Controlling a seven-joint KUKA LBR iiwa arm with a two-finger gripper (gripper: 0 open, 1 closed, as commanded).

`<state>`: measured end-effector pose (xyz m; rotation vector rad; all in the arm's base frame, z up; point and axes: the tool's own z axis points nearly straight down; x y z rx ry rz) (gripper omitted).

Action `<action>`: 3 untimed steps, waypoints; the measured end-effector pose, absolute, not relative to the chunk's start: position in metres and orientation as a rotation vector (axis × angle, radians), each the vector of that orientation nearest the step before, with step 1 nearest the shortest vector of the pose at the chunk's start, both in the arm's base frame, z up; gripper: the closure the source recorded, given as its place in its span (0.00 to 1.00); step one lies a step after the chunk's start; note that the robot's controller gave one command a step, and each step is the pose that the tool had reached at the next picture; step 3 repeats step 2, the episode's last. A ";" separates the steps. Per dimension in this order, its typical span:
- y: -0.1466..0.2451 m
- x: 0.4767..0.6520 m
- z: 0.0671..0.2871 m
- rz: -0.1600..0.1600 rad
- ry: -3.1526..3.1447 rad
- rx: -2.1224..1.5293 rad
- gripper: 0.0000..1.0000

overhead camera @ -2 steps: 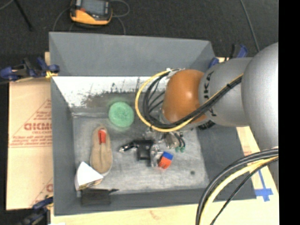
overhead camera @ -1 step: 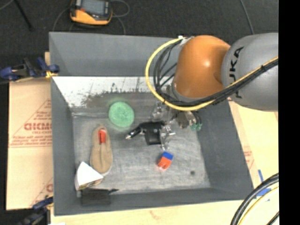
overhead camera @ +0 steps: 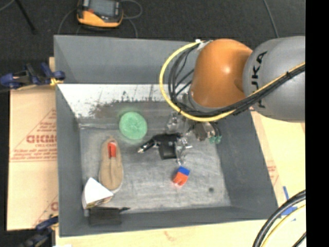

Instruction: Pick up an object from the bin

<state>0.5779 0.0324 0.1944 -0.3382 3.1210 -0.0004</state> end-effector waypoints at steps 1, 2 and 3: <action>0.036 0.583 0.210 -0.001 3.107 -0.499 1.00; 0.039 0.586 0.221 -0.002 3.085 -0.596 1.00; 0.039 0.586 0.221 -0.002 3.085 -0.596 1.00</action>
Offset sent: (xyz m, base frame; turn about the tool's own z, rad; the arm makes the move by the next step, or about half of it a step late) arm -0.0238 0.0549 0.0820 -0.1831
